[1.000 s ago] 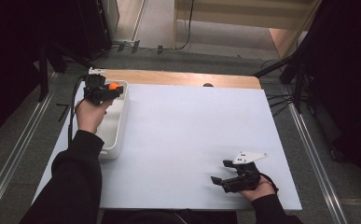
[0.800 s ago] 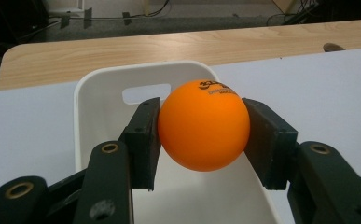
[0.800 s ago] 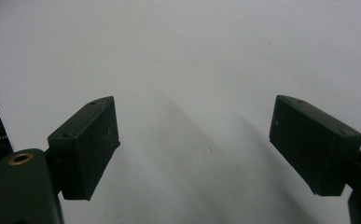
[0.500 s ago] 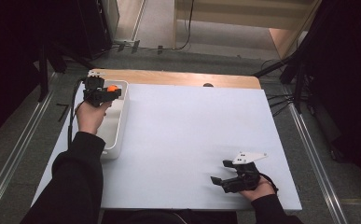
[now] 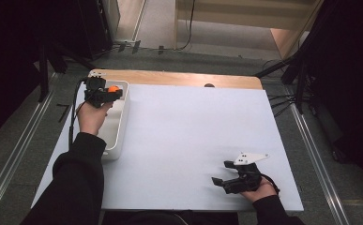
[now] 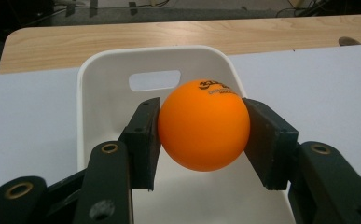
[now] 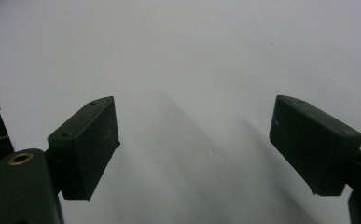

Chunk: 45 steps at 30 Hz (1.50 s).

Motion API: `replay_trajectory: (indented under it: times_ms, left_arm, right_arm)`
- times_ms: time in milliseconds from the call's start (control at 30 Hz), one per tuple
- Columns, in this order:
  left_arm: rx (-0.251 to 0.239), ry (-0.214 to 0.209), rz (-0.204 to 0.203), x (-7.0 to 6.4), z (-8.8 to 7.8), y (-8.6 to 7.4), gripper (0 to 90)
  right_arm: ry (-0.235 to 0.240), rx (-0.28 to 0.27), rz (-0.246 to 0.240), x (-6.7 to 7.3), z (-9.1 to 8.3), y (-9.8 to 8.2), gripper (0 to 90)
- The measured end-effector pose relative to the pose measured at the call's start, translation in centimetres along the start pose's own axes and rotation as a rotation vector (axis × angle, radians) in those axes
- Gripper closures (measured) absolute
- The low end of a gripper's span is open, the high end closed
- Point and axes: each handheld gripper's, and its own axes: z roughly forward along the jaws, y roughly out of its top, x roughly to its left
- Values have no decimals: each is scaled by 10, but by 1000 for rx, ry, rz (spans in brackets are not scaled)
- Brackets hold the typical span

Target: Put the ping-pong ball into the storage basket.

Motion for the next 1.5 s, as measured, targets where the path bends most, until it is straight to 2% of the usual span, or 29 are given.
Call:
replay_trajectory:
  times_ms: [233, 367, 567, 900, 1067, 1333, 1500]
  left_arm:
    - [1, -9, -15, 2, 1, 0, 499]
    - [-14, -14, -24, 2, -3, 2, 405]
    - [-18, -51, -38, 3, -8, 4, 283]
    - [15, -63, -18, 3, -12, 7, 239]
    - [15, -70, 9, 2, -16, 7, 237]
    - [-3, -114, 23, 0, -24, 8, 236]
    - [3, -155, 59, -5, -26, 7, 236]
  right_arm:
    - [1, -1, 4, 0, 0, 0, 142]
    - [1, -1, 5, 0, 0, 0, 142]
    - [8, -7, 9, -1, -1, -1, 142]
    - [9, -12, 10, 0, -1, 0, 142]
    - [10, -12, -1, 0, 0, 1, 142]
    - [15, -7, -4, 4, -1, 0, 142]
    - [8, -14, -14, 5, -1, 1, 142]
